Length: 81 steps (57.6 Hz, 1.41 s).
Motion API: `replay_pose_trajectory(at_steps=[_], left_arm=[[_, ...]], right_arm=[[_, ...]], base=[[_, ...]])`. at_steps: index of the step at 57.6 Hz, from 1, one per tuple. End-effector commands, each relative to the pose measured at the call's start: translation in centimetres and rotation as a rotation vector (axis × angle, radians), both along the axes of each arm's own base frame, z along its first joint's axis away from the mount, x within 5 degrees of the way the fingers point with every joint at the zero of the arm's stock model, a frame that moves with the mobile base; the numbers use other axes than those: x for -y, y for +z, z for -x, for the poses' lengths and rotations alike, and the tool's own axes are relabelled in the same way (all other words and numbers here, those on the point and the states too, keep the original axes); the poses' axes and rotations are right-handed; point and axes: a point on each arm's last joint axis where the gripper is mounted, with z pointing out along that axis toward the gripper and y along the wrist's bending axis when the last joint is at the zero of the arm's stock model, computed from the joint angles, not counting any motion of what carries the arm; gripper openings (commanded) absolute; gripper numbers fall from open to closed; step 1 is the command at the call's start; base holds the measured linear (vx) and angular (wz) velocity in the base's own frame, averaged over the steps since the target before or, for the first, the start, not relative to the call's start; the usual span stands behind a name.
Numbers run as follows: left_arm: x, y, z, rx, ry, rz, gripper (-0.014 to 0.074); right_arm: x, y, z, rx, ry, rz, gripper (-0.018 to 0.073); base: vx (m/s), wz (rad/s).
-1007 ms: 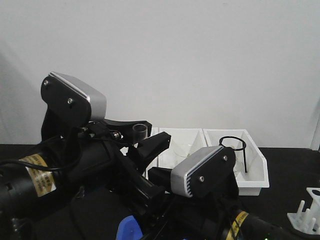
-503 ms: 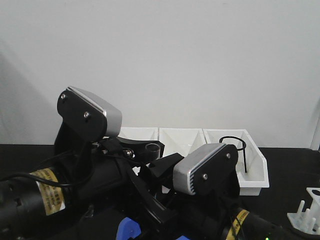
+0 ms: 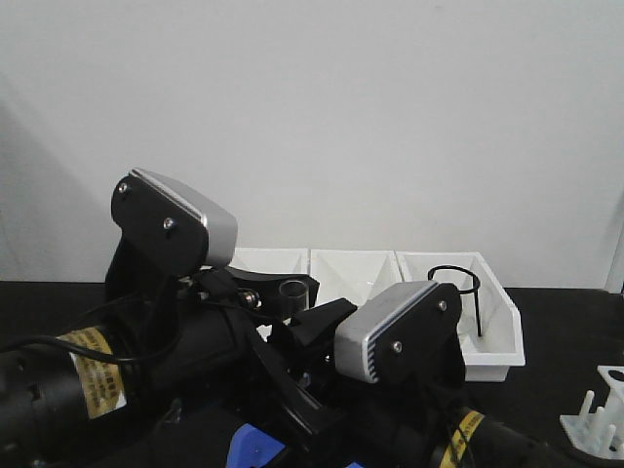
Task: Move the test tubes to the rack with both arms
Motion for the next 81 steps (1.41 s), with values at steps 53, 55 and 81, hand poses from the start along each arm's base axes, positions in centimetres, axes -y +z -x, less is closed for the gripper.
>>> replay_pose_trajectory(at_steps=[53, 55, 81], left_arm=[[-0.7, 4.1, 0.8, 0.136, -0.009, 0.183, 0.0442], [-0.8, 4.7, 0.9, 0.155, -0.010, 0.191, 0.0442], [-4.3, 8.6, 1.7, 0.242, 0.057, 0.196, 0.0315]], right_arm=[[0.3, 2.2, 0.2, 0.064, -0.005, -0.087, -0.0008], [0.3, 2.2, 0.2, 0.063, -0.005, -0.087, -0.0008], [1.2, 2.0, -0.6, 0.056, -0.048, -0.061, -0.0008]], base=[[0.00, 0.00], [0.00, 0.00], [0.00, 0.00]])
